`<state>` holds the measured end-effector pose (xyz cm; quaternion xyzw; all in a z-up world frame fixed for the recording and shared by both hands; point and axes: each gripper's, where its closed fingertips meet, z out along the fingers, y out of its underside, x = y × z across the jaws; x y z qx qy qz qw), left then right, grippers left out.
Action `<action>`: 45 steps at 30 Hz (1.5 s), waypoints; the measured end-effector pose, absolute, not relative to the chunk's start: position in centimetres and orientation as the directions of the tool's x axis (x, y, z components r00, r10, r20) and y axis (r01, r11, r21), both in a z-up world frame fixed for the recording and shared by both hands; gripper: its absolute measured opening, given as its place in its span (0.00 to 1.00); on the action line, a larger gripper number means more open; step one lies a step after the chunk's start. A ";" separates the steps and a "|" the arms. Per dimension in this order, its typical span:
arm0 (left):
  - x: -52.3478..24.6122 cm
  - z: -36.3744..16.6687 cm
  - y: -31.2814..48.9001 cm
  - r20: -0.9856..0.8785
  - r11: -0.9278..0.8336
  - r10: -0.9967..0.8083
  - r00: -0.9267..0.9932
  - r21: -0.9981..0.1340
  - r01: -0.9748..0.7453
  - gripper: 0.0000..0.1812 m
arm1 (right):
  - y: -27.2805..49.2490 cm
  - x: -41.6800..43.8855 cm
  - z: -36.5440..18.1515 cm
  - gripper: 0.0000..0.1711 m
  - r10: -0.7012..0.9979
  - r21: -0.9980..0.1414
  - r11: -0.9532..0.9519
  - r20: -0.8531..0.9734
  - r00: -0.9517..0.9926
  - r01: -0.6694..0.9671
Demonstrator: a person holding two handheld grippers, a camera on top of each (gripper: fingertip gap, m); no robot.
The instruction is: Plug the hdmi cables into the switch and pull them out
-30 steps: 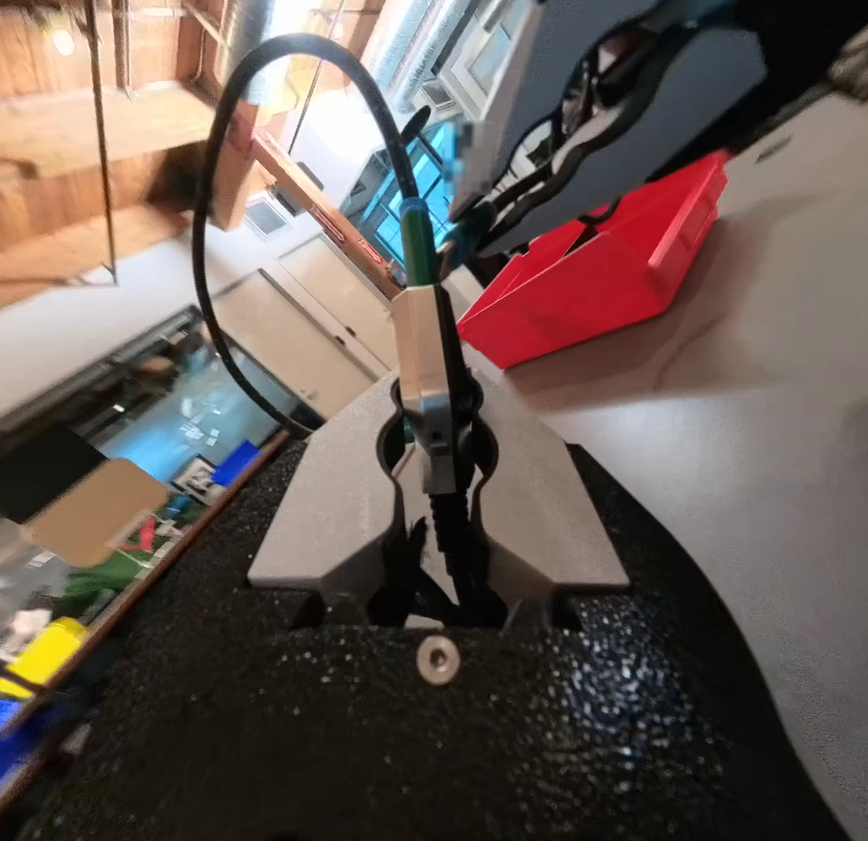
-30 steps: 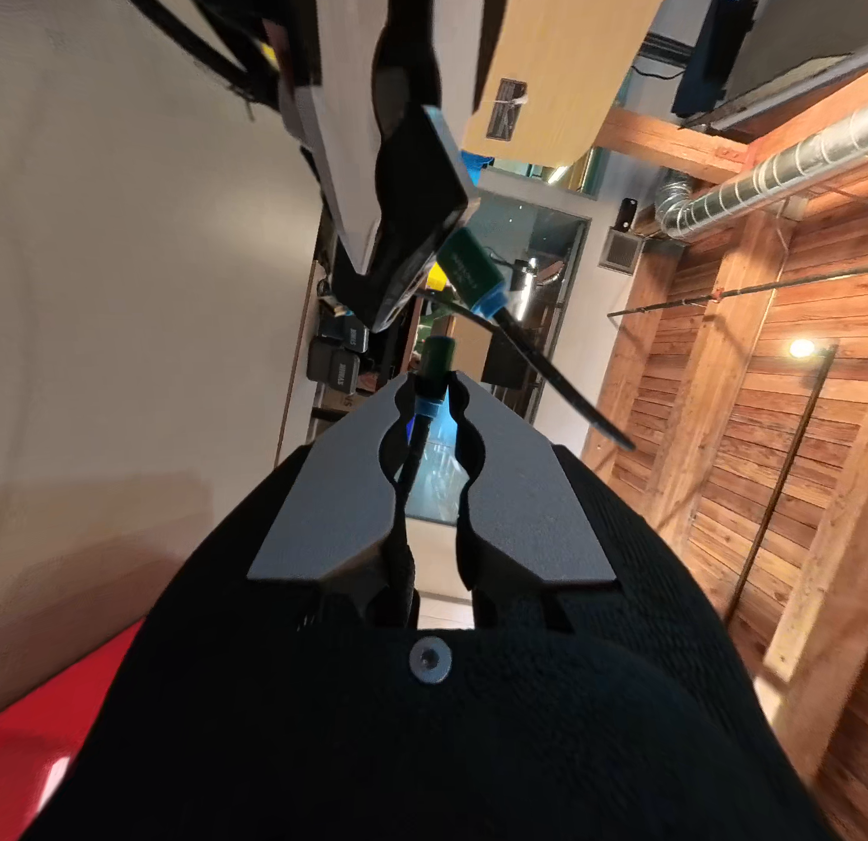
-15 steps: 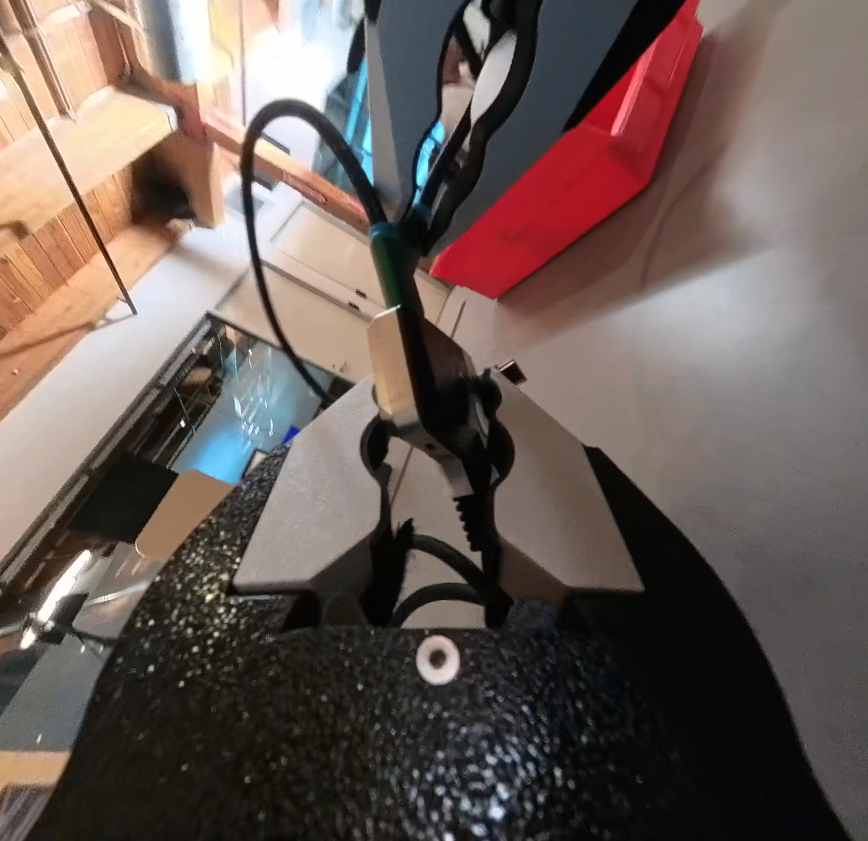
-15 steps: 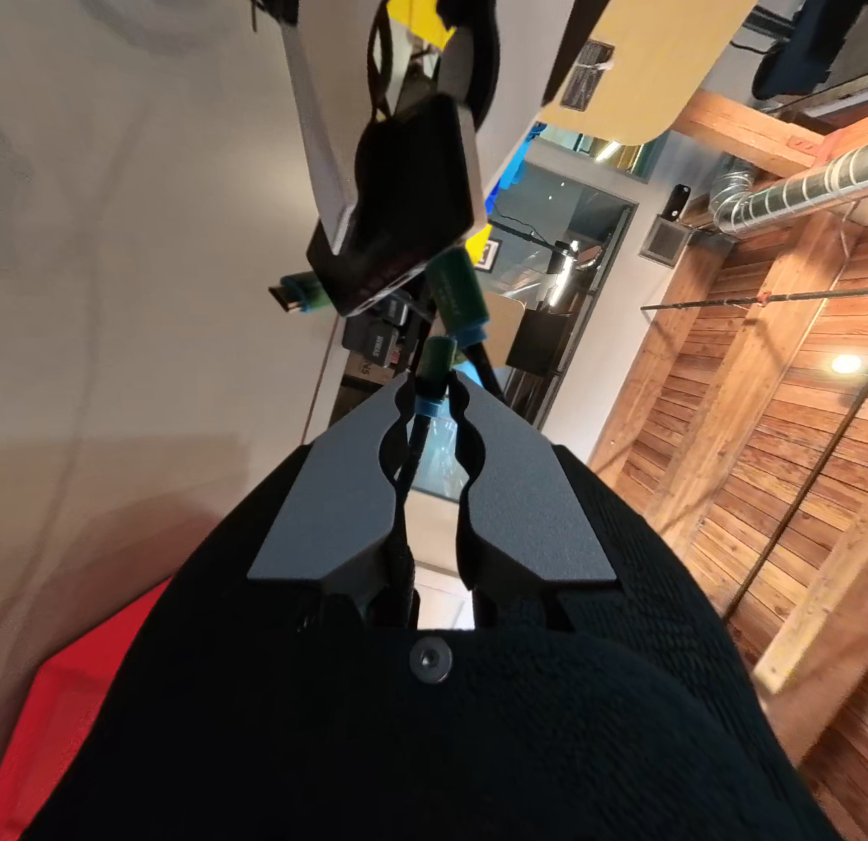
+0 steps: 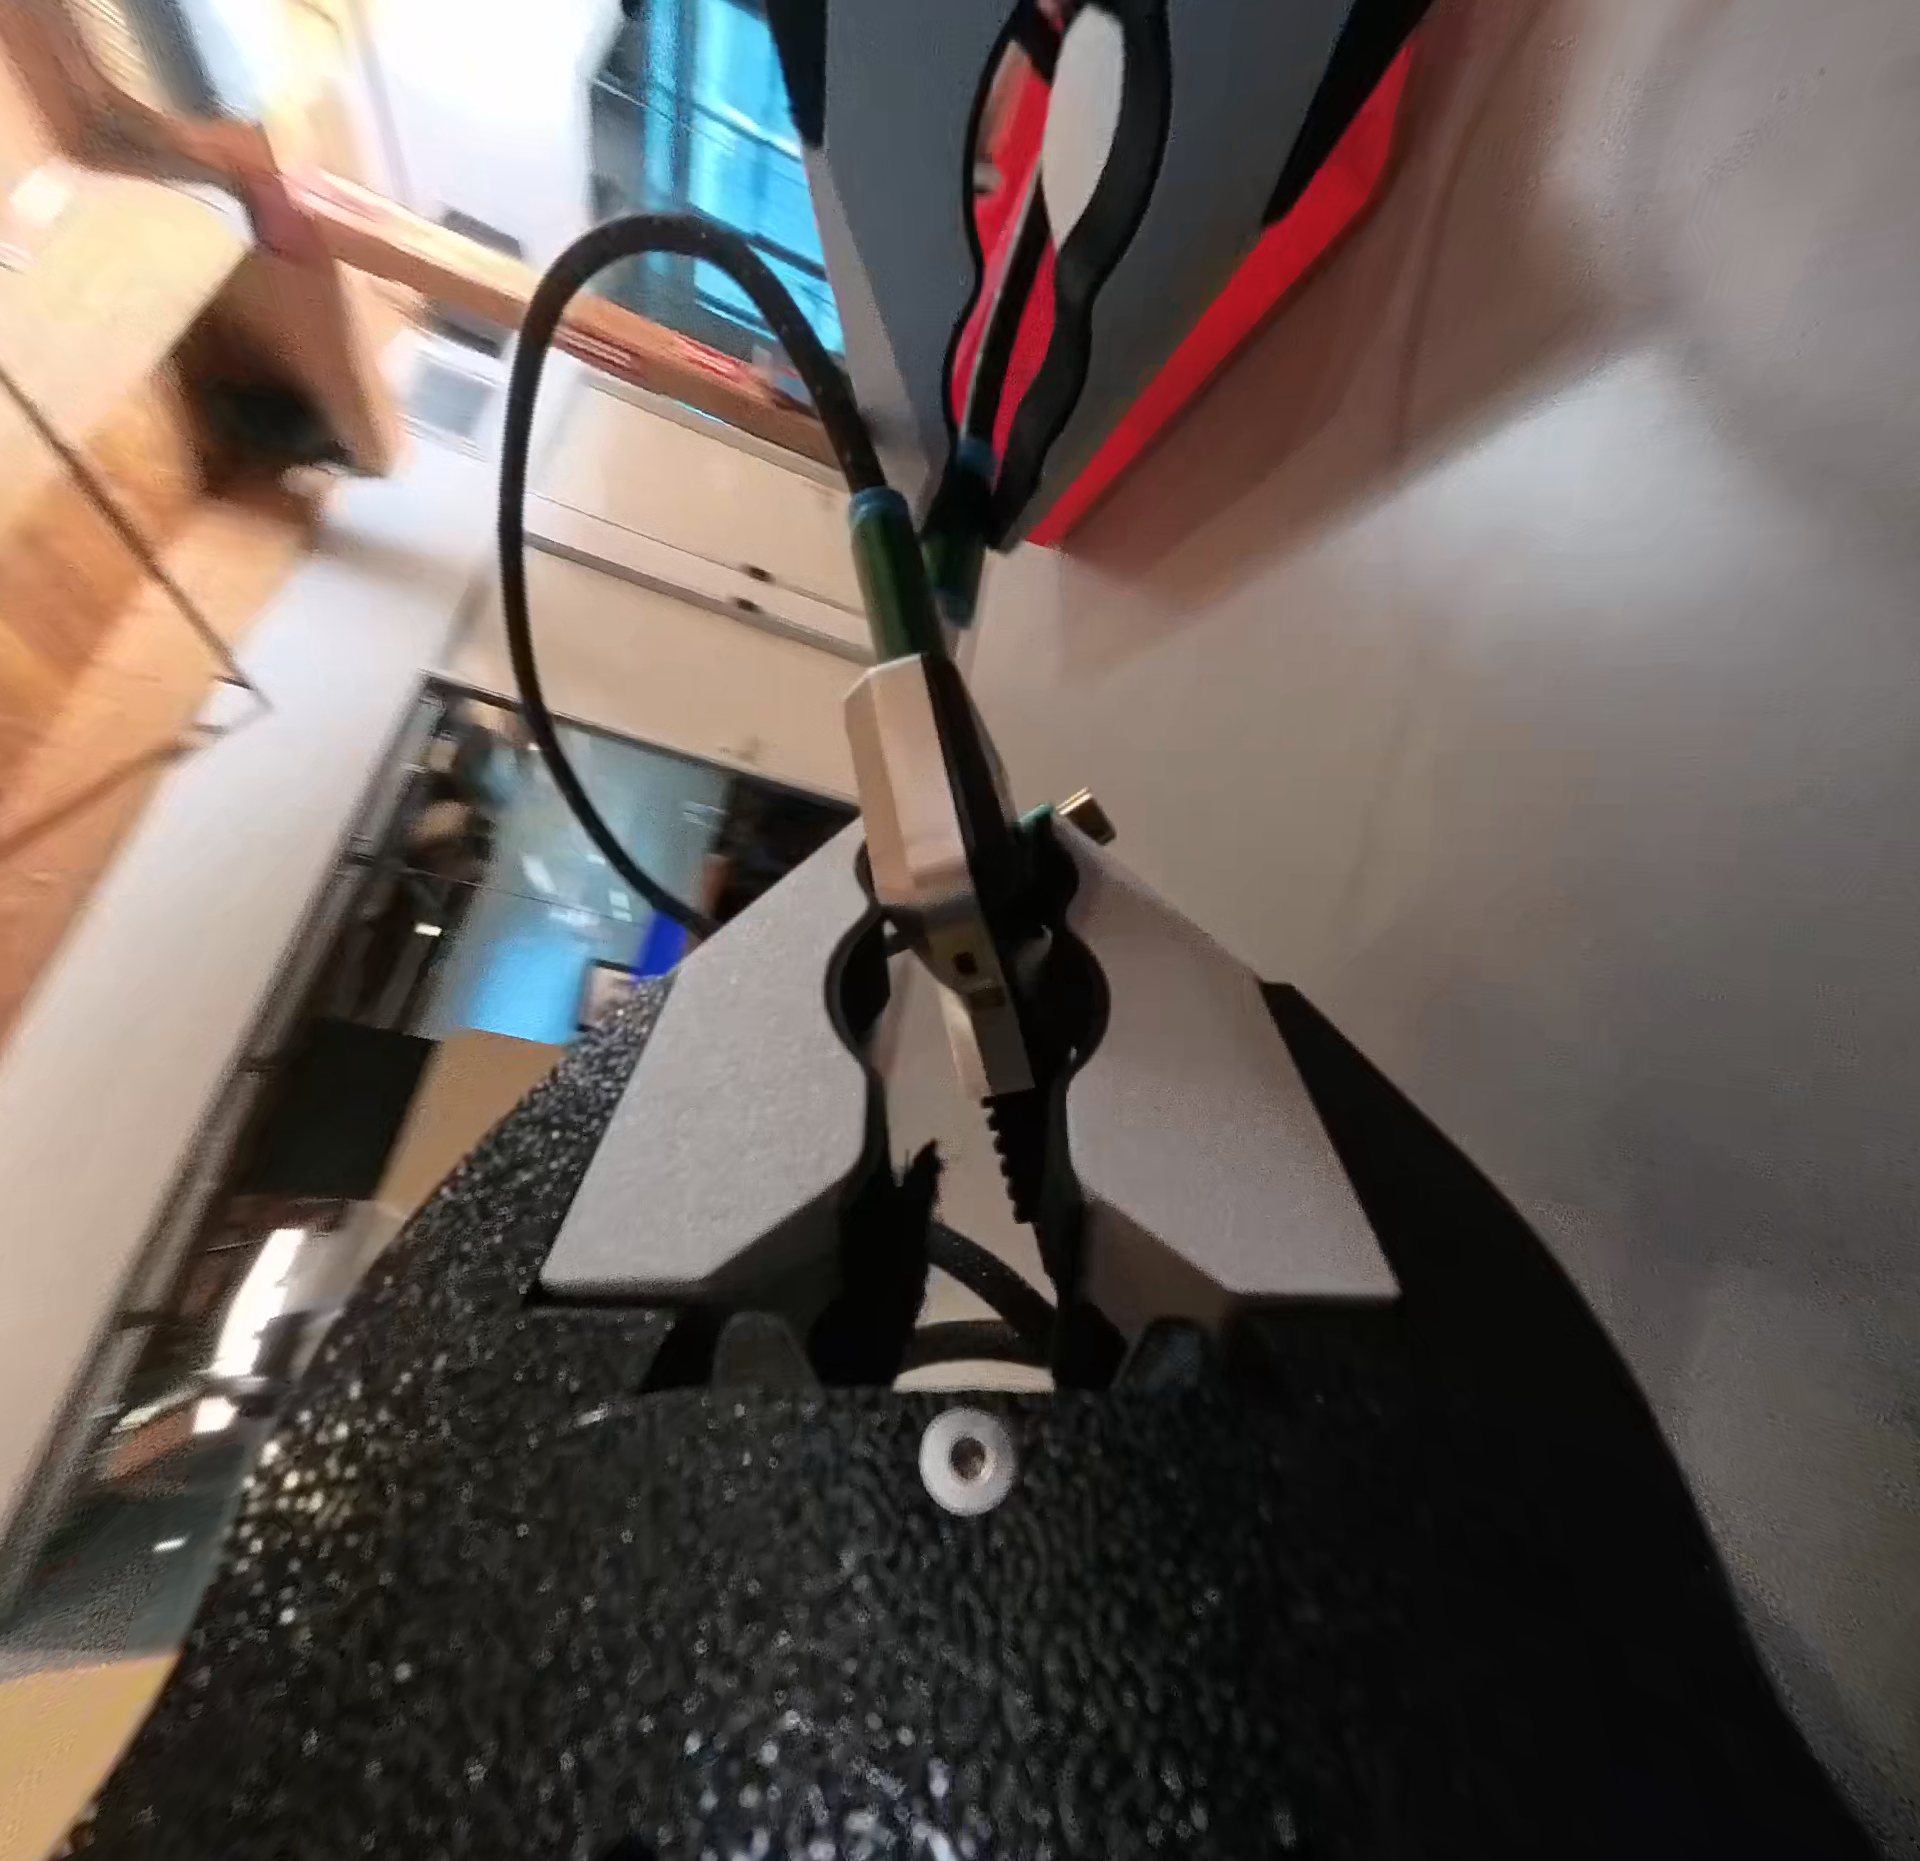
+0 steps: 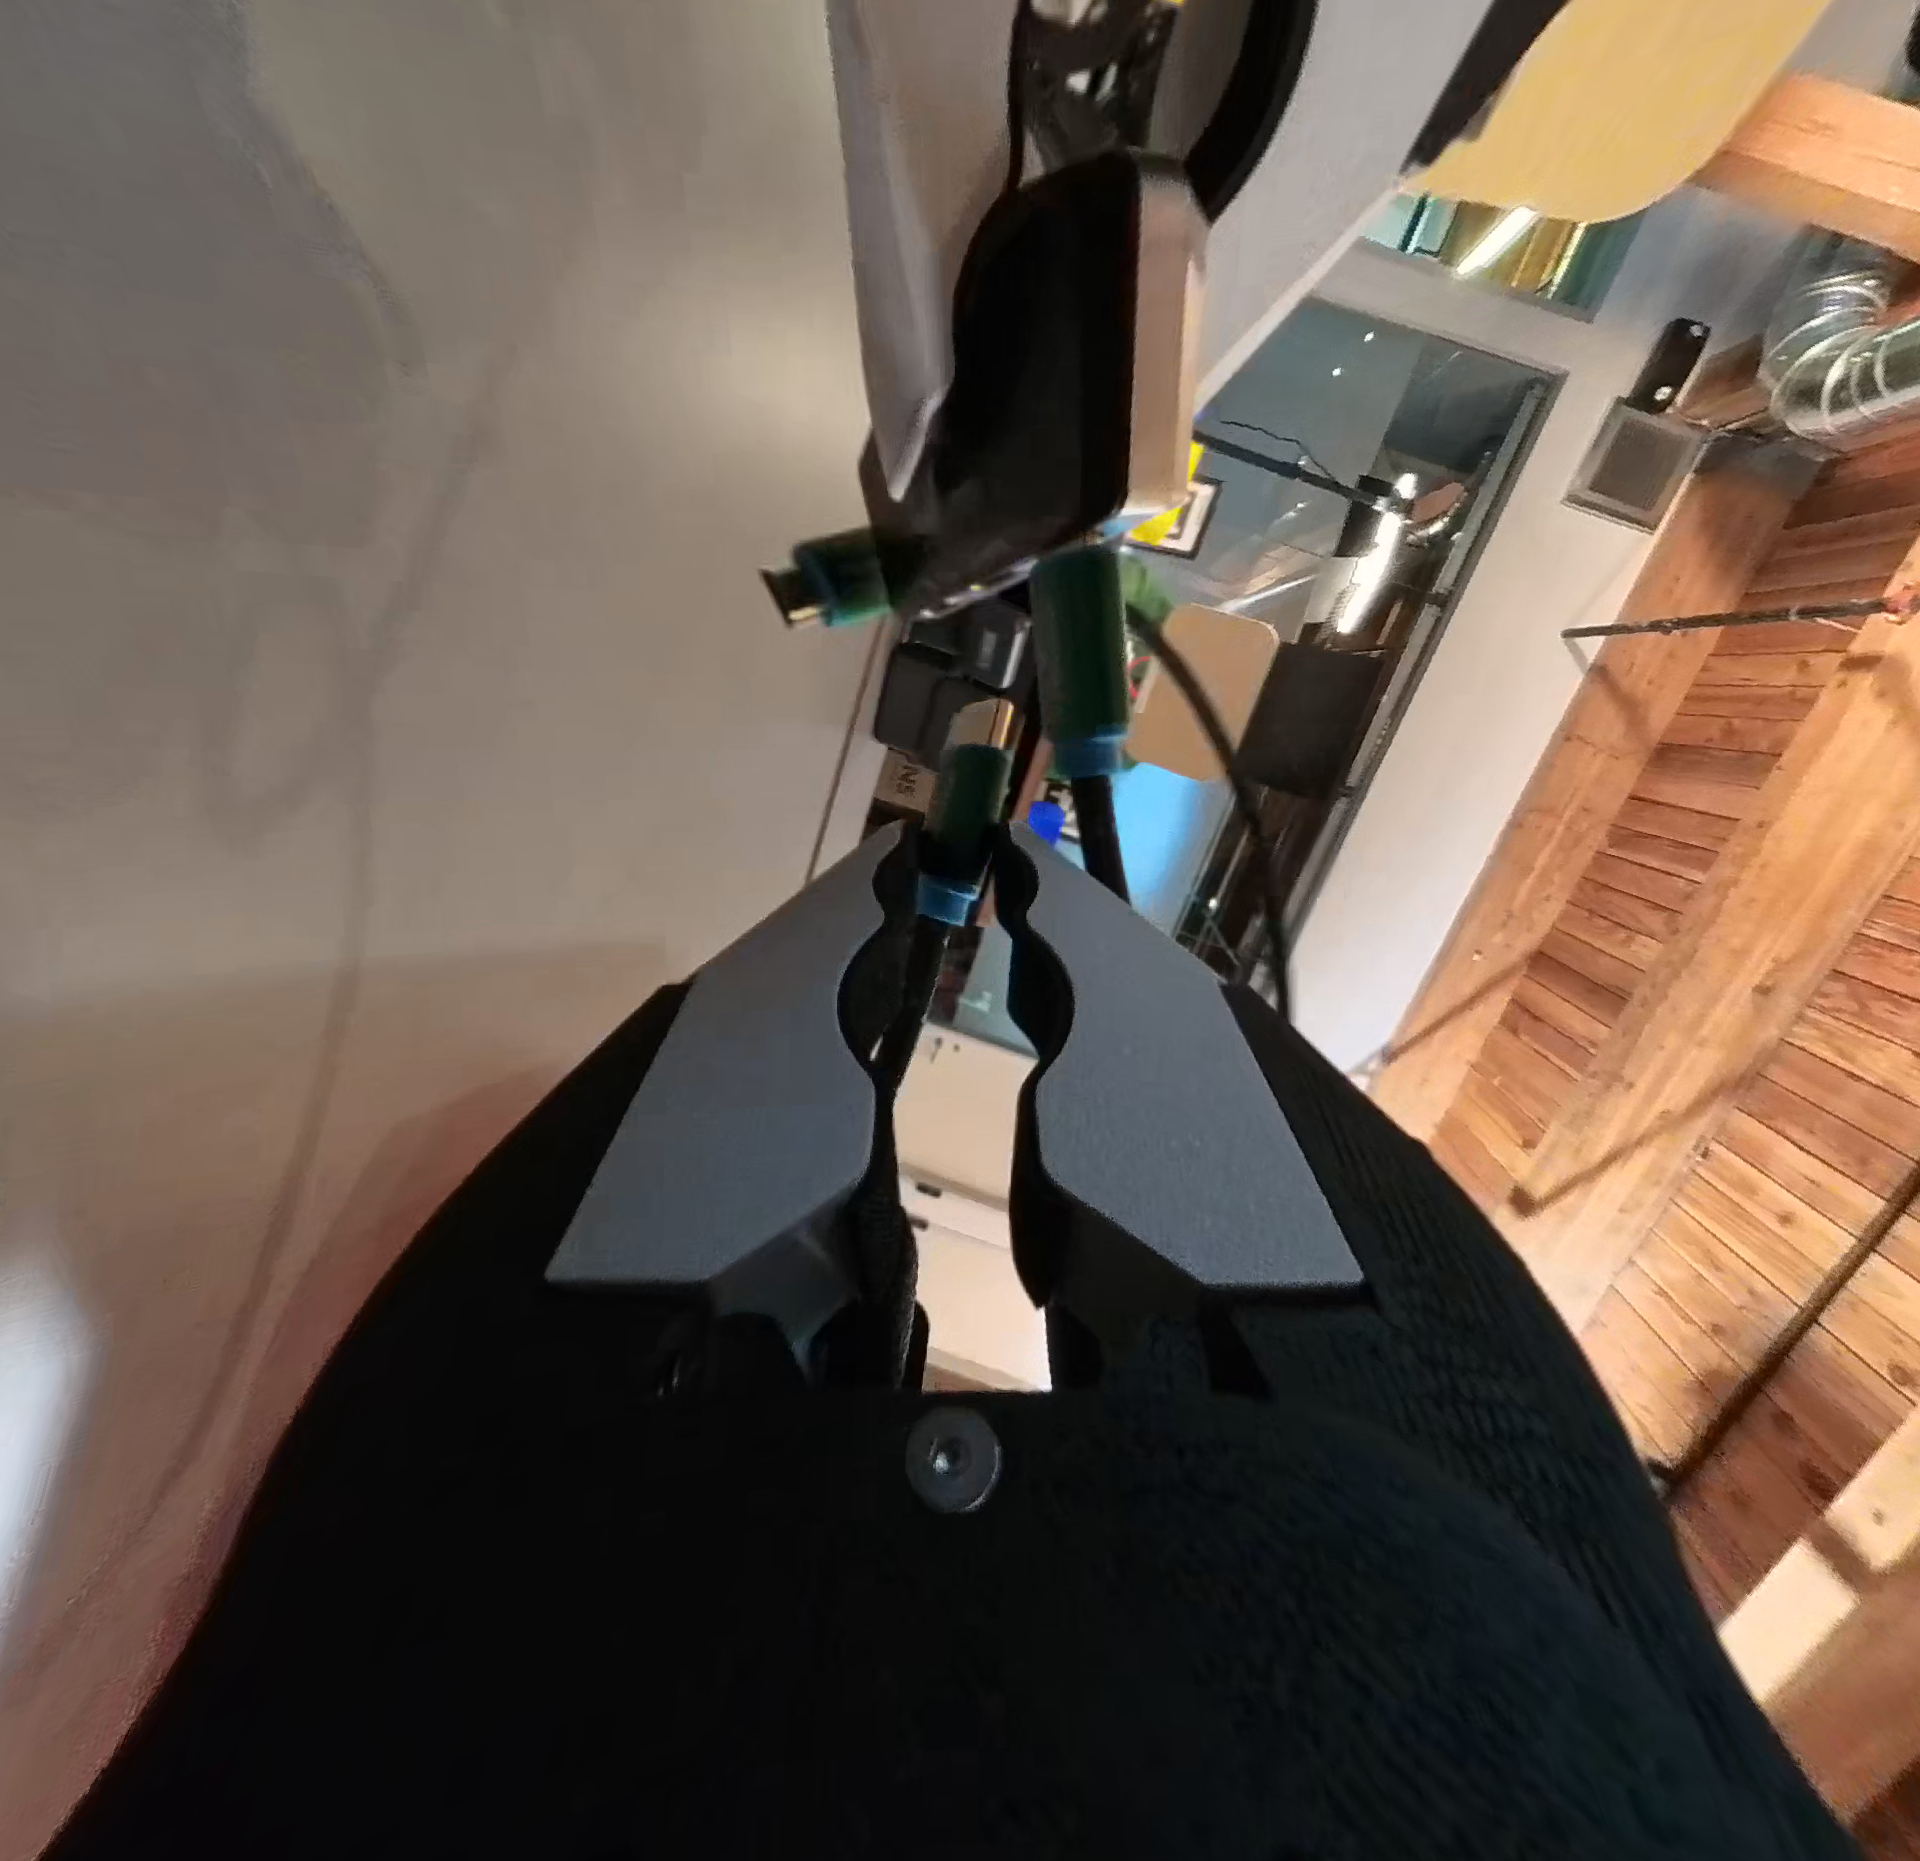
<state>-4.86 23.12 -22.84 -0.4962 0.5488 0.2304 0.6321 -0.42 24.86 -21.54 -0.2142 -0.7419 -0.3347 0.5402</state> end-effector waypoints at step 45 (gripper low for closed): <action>-3.8 -27.0 22.6 -0.667 0.208 -0.644 0.375 -0.624 -0.753 0.23 | 24.8 1.7 -28.6 0.07 0.300 0.046 0.605 0.912 -0.280 0.795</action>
